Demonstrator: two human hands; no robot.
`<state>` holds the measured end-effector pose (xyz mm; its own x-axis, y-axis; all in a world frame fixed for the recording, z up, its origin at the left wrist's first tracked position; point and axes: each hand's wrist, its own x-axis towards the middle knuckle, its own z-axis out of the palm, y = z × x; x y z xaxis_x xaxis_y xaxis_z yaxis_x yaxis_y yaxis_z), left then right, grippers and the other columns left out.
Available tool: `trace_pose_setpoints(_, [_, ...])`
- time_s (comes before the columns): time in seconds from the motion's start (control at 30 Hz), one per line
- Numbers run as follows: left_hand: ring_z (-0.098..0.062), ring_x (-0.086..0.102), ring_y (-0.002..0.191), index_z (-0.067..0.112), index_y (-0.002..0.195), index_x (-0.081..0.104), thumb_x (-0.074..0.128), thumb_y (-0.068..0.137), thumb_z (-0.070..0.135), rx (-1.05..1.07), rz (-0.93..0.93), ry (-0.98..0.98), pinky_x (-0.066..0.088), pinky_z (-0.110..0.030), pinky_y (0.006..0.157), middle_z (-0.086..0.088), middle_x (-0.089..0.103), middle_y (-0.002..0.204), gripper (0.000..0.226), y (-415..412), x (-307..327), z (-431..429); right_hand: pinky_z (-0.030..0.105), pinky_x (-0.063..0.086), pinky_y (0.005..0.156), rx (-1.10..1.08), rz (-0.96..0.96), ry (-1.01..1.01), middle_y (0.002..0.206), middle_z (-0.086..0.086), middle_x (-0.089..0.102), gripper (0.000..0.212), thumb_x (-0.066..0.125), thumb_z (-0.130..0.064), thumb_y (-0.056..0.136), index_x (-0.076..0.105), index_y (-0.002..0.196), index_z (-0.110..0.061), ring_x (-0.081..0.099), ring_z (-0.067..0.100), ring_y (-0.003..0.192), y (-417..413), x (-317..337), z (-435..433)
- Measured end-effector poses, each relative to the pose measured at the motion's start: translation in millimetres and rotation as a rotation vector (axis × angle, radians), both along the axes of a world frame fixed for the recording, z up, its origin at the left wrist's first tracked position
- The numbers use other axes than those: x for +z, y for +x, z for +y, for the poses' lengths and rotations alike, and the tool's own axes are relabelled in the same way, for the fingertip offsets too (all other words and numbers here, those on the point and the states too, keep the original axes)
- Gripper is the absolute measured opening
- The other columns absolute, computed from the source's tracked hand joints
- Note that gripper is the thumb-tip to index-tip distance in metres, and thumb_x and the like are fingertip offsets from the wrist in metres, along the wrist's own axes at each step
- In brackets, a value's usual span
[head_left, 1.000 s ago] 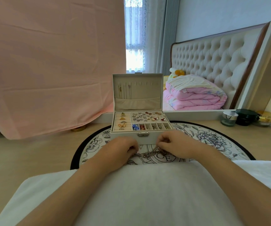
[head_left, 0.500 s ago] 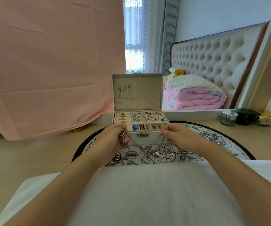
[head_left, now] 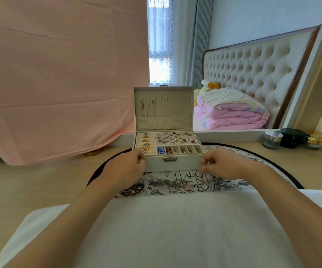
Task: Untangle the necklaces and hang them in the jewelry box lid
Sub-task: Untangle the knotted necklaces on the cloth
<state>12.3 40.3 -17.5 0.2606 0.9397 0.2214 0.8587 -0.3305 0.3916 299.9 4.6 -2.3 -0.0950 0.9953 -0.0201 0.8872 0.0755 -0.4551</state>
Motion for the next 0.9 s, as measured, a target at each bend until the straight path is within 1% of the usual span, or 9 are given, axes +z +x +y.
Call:
trace_pose_setpoints(0.13, [-0.012,0.057,0.095,0.032,0.103,0.061,0.056,0.096,0.041,-0.026,0.374,-0.047,0.045,-0.027,0.071,0.010,0.063,0.105,0.012,0.6,1.4,-4.6,0.027,0.041,0.059,-0.065,0.017,0.004,0.065,-0.007,0.056,0.026,0.058,-0.037,0.098,0.068,0.077,-0.025,0.051,0.011,0.058,-0.3,1.6,1.0])
trace_pose_setpoints(0.27, [-0.014,0.056,0.099,0.031,0.107,0.065,0.064,0.093,0.040,-0.022,0.421,-0.022,0.042,-0.025,0.073,0.007,0.062,0.110,0.016,3.5,4.1,-8.3,0.025,0.039,0.054,-0.103,-0.189,-0.050,0.070,-0.001,0.062,0.033,0.054,-0.034,0.100,0.071,0.076,-0.020,0.053,0.013,0.060,-2.4,-0.4,-0.8])
trace_pose_setpoints(0.37, [-0.016,0.054,0.108,0.034,0.114,0.065,0.063,0.094,0.030,-0.094,0.447,0.068,0.047,-0.028,0.083,0.008,0.058,0.117,0.020,10.1,5.7,-10.8,0.025,0.046,0.065,-0.097,-0.294,-0.045,0.078,-0.004,0.064,0.023,0.061,-0.027,0.095,0.069,0.073,-0.024,0.059,0.015,0.075,-9.3,-2.9,-0.7])
trace_pose_setpoints(0.4, [-0.016,0.054,0.111,0.035,0.114,0.067,0.061,0.095,0.029,-0.132,0.431,0.106,0.049,-0.029,0.087,0.009,0.058,0.118,0.020,13.6,5.6,-12.5,0.026,0.051,0.074,-0.085,-0.337,-0.033,0.087,-0.005,0.067,0.014,0.062,-0.025,0.092,0.073,0.083,-0.026,0.062,0.016,0.084,-13.9,-2.9,-1.5])
trace_pose_setpoints(0.47, [-0.013,0.054,0.109,0.035,0.113,0.069,0.061,0.096,0.035,-0.208,0.342,0.102,0.049,-0.031,0.091,0.012,0.058,0.116,0.019,20.1,3.6,-16.3,0.032,0.054,0.088,-0.048,-0.416,0.052,0.106,-0.006,0.070,0.021,0.061,-0.023,0.091,0.073,0.106,-0.030,0.063,0.018,0.099,-27.5,-3.0,-4.4])
trace_pose_setpoints(0.6, [-0.010,0.056,0.101,0.031,0.112,0.074,0.066,0.094,0.038,-0.278,0.321,-0.033,0.049,-0.027,0.088,0.012,0.061,0.112,0.021,22.6,-3.9,-16.7,0.024,0.047,0.091,0.141,-0.218,0.132,0.113,-0.011,0.068,0.027,0.063,-0.032,0.094,0.070,0.120,-0.031,0.059,0.008,0.101,-52.4,-12.3,-9.9])
trace_pose_setpoints(0.7, [-0.009,0.061,0.094,0.027,0.103,0.074,0.065,0.095,0.032,-0.261,0.211,-0.064,0.053,-0.027,0.086,0.010,0.068,0.104,0.012,17.2,-6.7,-11.4,0.022,0.047,0.083,0.188,-0.192,0.078,0.107,-0.010,0.068,0.025,0.070,-0.035,0.091,0.073,0.116,-0.029,0.060,0.007,0.095,-55.0,-20.8,-8.9])
trace_pose_setpoints(0.8, [-0.001,0.059,0.086,0.028,0.098,0.071,0.065,0.096,0.031,-0.264,0.018,-0.101,0.045,-0.015,0.072,0.013,0.067,0.096,0.008,14.1,-6.2,-9.5,0.013,0.042,0.067,0.157,-0.095,0.080,0.088,-0.014,0.069,0.011,0.078,-0.031,0.085,0.078,0.096,-0.028,0.060,-0.001,0.076,-47.9,-21.2,-6.8])
trace_pose_setpoints(0.9, [-0.001,0.061,0.084,0.030,0.097,0.070,0.067,0.094,0.032,-0.316,0.010,-0.244,0.046,-0.015,0.070,0.014,0.067,0.092,0.005,11.0,-1.0,-9.8,0.009,0.040,0.061,0.164,-0.081,0.015,0.079,-0.018,0.068,0.009,0.081,-0.030,0.081,0.078,0.089,-0.030,0.060,-0.004,0.071,-42.8,-16.7,-6.9])
